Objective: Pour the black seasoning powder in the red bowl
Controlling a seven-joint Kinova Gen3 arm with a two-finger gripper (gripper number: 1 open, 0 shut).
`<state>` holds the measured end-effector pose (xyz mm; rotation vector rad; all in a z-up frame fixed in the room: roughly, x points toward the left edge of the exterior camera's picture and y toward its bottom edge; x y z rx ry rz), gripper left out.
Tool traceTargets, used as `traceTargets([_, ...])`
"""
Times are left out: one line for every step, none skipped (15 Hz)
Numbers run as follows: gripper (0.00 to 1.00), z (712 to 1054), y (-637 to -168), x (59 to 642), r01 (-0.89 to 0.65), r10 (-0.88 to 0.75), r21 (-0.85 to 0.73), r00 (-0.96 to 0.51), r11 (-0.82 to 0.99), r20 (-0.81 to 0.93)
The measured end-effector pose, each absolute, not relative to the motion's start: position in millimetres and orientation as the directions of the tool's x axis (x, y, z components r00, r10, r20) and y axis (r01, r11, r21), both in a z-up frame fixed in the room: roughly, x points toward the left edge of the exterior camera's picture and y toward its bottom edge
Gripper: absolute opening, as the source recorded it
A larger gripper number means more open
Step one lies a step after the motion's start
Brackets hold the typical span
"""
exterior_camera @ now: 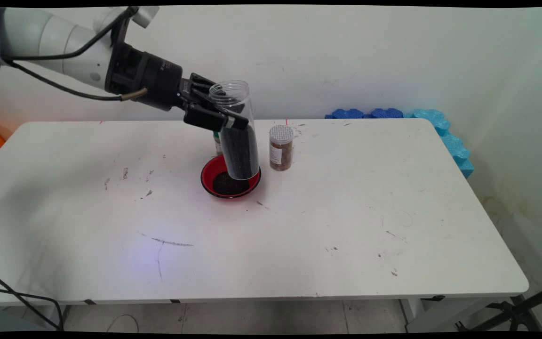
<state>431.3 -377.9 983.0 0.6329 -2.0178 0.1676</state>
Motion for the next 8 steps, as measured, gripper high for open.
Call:
traceTargets([0.00, 985, -375, 429, -0.486, -0.338, 0.115, -0.401, 0.866, 0.851])
traceTargets([0.00, 987, -372, 427, -0.474, -0.315, 0.094, -0.412, 0.875, 0.855])
traceTargets([0.00, 989, -370, 426, -0.465, -0.298, 0.079, -0.419, 0.882, 0.858])
traceTargets([0.00, 989, -368, 425, -0.460, -0.288, 0.070, -0.424, 0.885, 0.859])
traceTargets([0.00, 990, -365, 423, -0.451, -0.272, 0.058, -0.429, 0.891, 0.861])
traceTargets([0.00, 991, -362, 421, -0.444, -0.262, 0.050, -0.431, 0.895, 0.863])
traceTargets([0.00, 991, -359, 419, -0.435, -0.252, 0.044, -0.433, 0.899, 0.865])
traceTargets([0.00, 990, -357, 418, -0.429, -0.245, 0.040, -0.435, 0.902, 0.867])
